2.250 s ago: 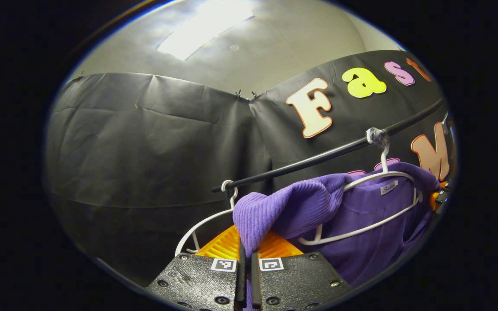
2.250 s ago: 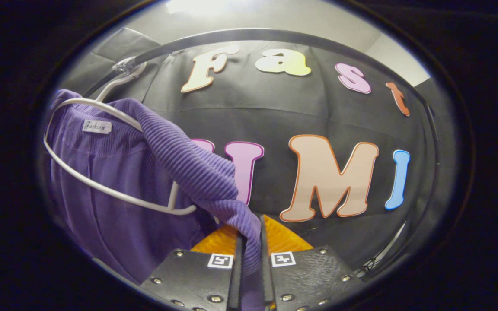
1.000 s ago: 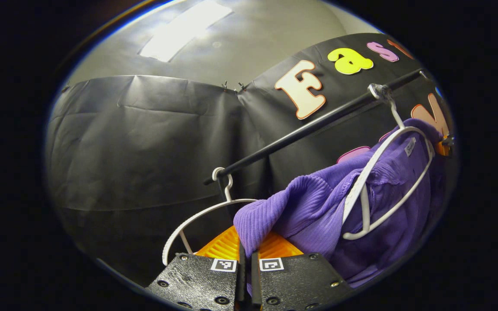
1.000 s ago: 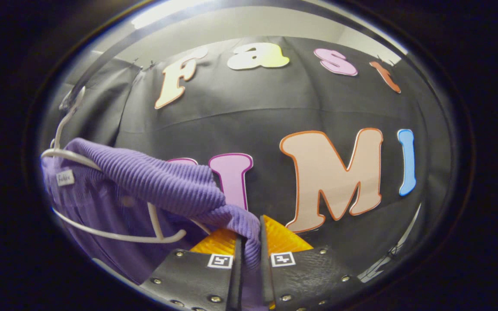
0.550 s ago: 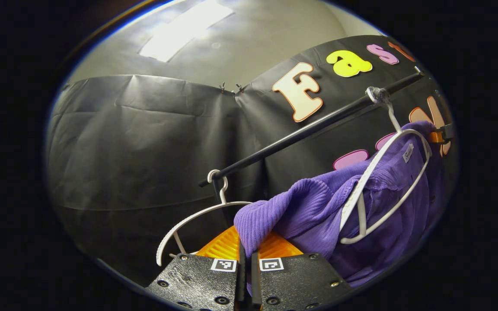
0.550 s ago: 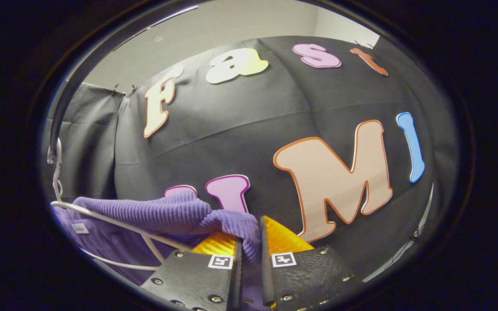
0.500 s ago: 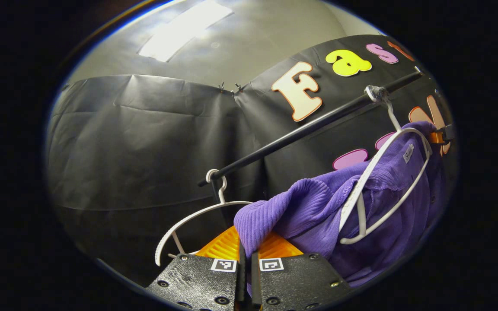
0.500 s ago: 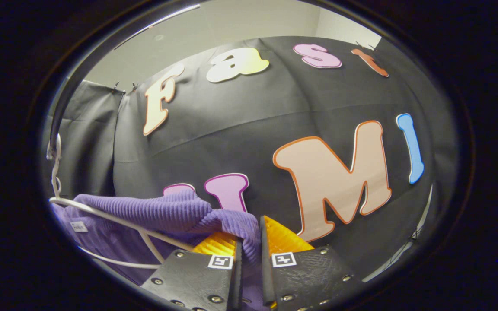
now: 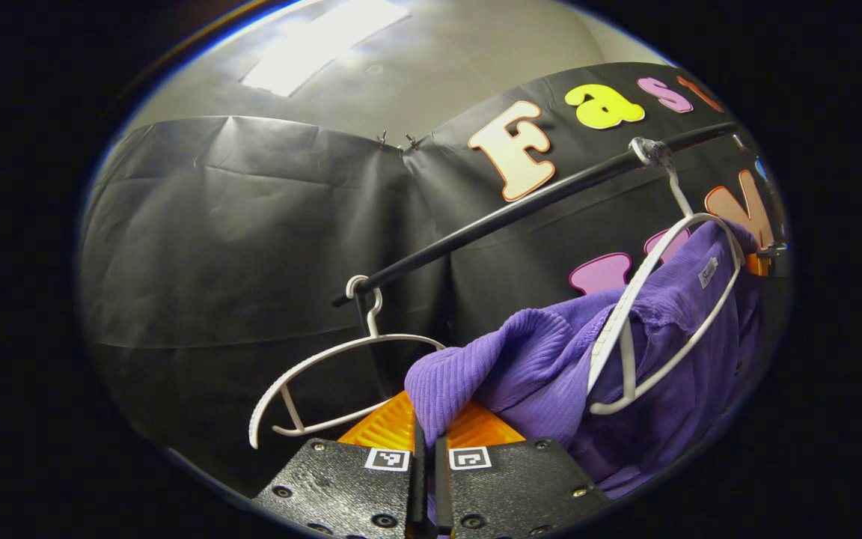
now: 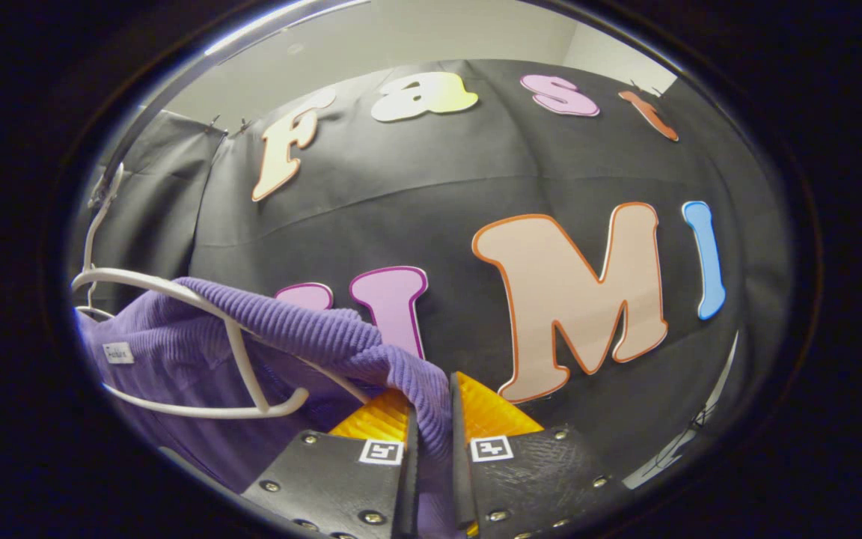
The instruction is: Grasp the clothes on the hanger with both hands and then place them into the laundry hamper below.
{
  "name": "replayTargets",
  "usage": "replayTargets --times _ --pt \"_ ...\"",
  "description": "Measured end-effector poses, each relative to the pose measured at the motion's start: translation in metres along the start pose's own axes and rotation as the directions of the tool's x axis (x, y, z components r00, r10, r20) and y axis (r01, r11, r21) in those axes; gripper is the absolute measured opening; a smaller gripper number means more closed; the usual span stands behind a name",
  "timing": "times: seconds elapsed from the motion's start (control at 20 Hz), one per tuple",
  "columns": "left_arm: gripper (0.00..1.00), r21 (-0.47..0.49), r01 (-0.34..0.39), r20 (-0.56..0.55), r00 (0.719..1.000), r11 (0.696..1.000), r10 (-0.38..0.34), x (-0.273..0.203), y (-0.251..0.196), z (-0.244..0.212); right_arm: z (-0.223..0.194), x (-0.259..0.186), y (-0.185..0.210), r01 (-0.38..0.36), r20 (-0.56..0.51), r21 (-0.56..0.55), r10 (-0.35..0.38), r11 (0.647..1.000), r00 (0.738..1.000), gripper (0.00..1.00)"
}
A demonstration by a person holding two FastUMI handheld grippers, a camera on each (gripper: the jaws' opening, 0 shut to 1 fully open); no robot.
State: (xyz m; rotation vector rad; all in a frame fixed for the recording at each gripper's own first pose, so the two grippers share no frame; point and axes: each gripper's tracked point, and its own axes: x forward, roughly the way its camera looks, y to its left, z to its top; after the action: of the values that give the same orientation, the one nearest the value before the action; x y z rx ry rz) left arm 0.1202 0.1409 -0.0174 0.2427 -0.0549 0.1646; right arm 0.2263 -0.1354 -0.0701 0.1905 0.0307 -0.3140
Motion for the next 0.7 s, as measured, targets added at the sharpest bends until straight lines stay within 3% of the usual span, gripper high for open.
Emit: replayTargets --times 0.1,0.3,0.45,0.7 --pt "0.05 -0.027 0.006 0.005 1.0 1.0 -0.006 0.0 0.0 0.002 0.001 0.0 0.0 -0.016 -0.01 0.097 0.017 0.995 1.0 0.18" --pt "0.05 -0.03 0.013 0.043 0.999 0.999 -0.012 -0.001 0.003 0.019 -0.002 0.009 -0.001 -0.047 -0.033 0.302 0.059 0.952 0.998 0.18" --pt "0.02 -0.044 0.017 0.068 0.998 0.999 -0.014 0.001 0.005 0.031 -0.002 0.021 0.005 -0.077 -0.038 0.386 0.099 0.919 0.994 0.18" --pt "0.07 -0.044 0.028 0.102 0.994 0.999 -0.024 0.006 0.007 0.046 -0.014 0.044 0.014 -0.111 -0.074 0.477 0.165 0.872 0.984 0.18"
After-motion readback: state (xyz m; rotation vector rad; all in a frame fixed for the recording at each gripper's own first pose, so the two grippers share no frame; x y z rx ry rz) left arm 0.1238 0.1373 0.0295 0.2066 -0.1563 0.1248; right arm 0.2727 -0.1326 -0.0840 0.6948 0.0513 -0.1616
